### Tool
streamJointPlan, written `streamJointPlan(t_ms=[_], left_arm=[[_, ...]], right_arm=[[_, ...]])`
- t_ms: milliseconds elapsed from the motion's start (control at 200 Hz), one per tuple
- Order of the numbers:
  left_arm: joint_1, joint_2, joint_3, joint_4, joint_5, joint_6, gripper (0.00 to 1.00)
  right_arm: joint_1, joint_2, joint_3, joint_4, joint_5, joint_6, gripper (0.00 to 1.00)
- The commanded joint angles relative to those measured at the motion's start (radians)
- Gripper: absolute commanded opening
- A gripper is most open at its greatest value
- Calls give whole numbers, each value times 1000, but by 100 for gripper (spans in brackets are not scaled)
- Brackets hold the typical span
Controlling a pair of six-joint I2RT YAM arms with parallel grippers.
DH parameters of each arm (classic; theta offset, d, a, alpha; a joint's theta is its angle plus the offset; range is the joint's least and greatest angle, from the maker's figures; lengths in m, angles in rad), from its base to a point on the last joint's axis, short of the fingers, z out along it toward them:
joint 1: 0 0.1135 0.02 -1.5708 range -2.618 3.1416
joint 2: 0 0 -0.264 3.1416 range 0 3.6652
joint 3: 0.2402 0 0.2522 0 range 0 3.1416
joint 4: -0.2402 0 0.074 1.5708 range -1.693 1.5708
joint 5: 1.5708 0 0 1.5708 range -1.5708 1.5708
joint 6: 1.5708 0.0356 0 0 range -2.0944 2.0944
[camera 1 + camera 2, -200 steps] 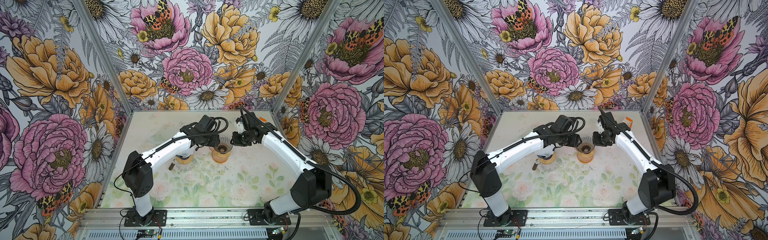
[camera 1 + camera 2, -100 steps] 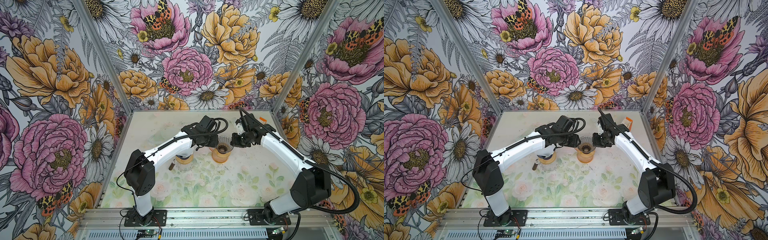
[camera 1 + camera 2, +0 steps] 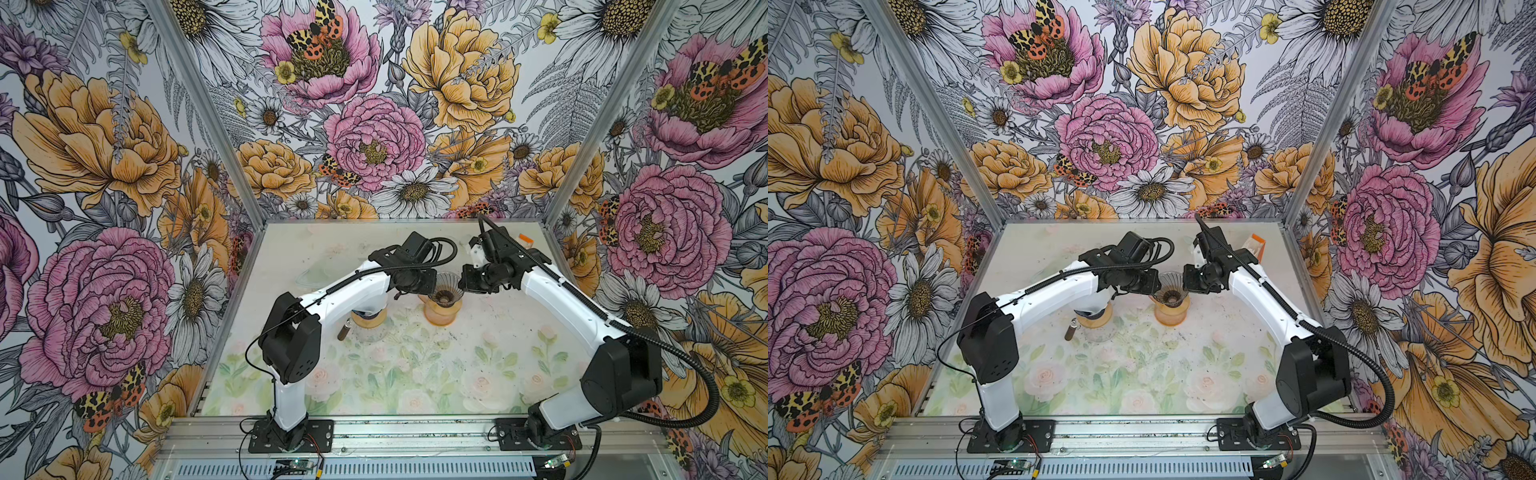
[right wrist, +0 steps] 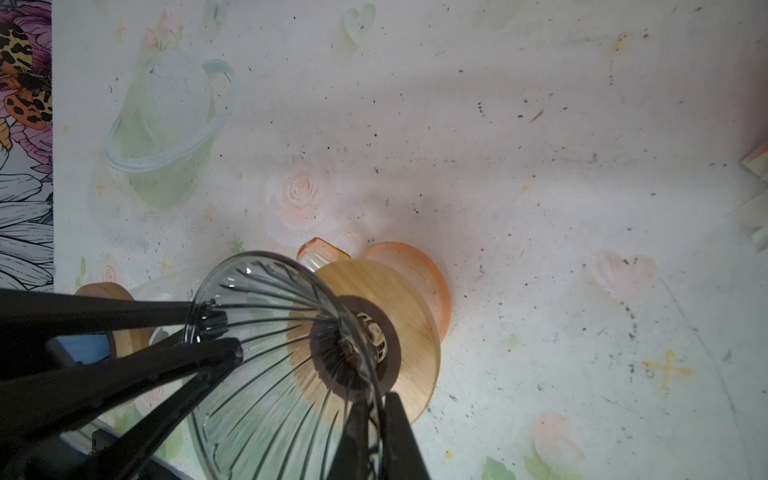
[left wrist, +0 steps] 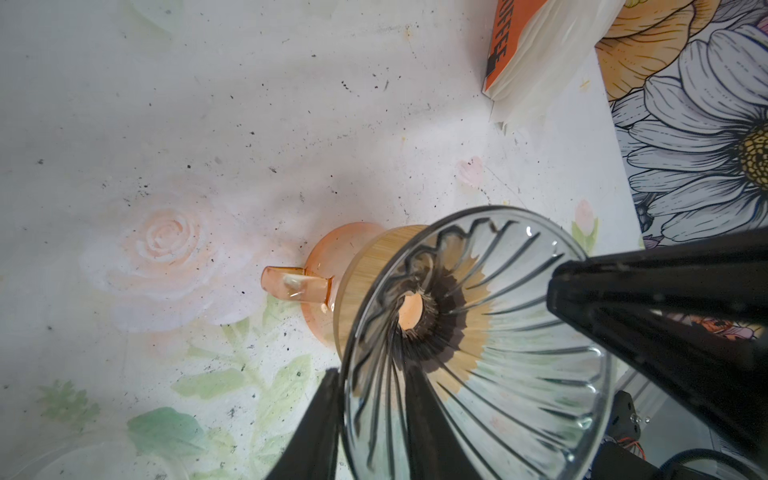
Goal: Place the coffee filter in the dripper
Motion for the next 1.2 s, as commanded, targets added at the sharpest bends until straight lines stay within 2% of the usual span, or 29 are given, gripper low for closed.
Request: streamJointPlan(t_ms=[0, 325, 720, 1191], left_arm=[[8, -6, 23, 5, 27, 4, 28], [7, 0, 26, 6, 44, 3, 17], [5, 2, 26, 4, 38, 7, 14], [9, 1, 6, 2, 36, 6, 10]], right_arm=[[5, -12, -19, -14, 42, 5, 7], [4, -28, -52, -4, 69, 13, 4], [-8, -45, -135, 53, 51, 25, 2], [-10, 2, -198, 93, 31, 33, 2]])
